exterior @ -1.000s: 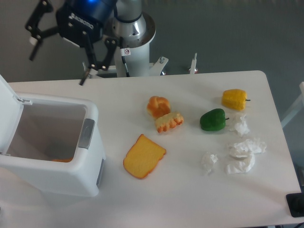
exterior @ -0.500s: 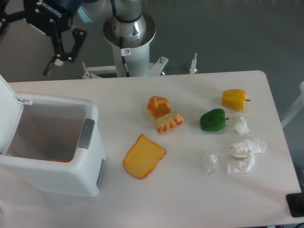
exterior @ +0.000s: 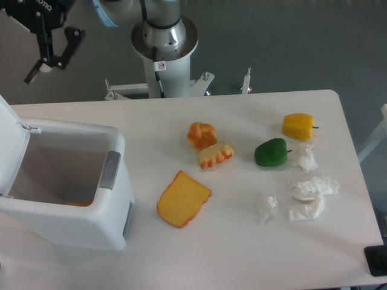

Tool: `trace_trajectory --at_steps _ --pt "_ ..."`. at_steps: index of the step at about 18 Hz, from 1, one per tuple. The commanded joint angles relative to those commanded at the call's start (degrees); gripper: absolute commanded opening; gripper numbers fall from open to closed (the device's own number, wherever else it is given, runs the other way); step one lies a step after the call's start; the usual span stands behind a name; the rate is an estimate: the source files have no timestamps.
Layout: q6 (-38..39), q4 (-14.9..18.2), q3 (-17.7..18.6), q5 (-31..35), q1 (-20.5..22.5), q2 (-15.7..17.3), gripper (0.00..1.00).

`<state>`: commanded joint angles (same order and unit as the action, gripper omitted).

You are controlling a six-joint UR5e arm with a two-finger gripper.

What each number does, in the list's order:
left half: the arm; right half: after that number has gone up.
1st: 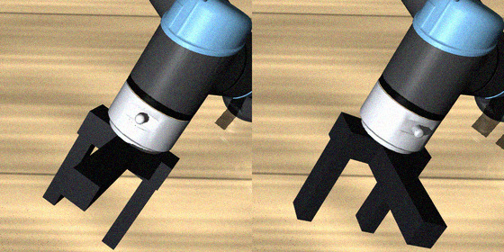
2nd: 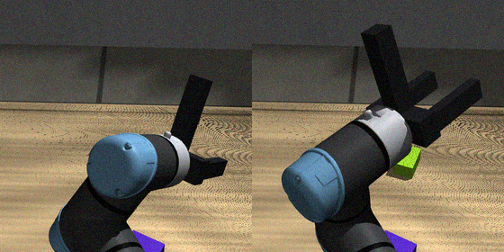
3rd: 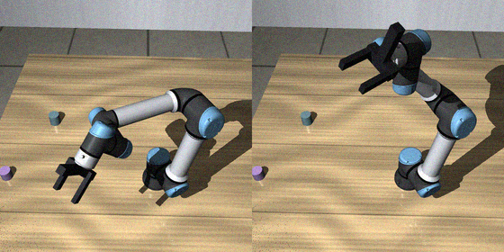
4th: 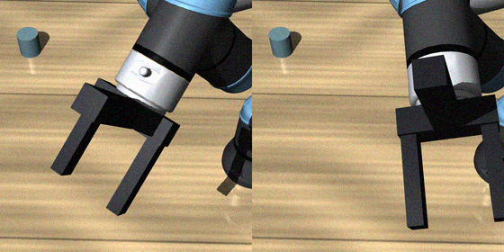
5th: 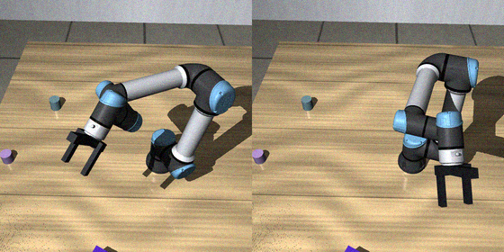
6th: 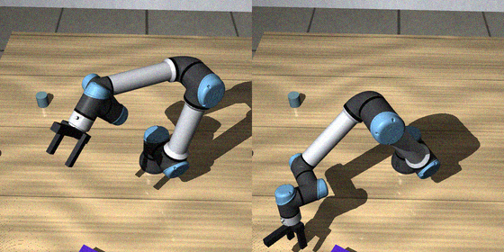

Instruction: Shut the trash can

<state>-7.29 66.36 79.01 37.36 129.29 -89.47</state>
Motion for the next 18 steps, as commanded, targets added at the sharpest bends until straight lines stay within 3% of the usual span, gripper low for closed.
trace_trajectory --at_steps 3,7,18 --pt "-0.5 -0.1 -0.1 -0.4 -1.4 0.1 1.00" --pt "-0.4 -2.5 -0.3 -2.5 -2.3 -0.6 1.00" --pt "0.0 -2.9 -0.5 -2.6 -7.3 -2.9 1.00"
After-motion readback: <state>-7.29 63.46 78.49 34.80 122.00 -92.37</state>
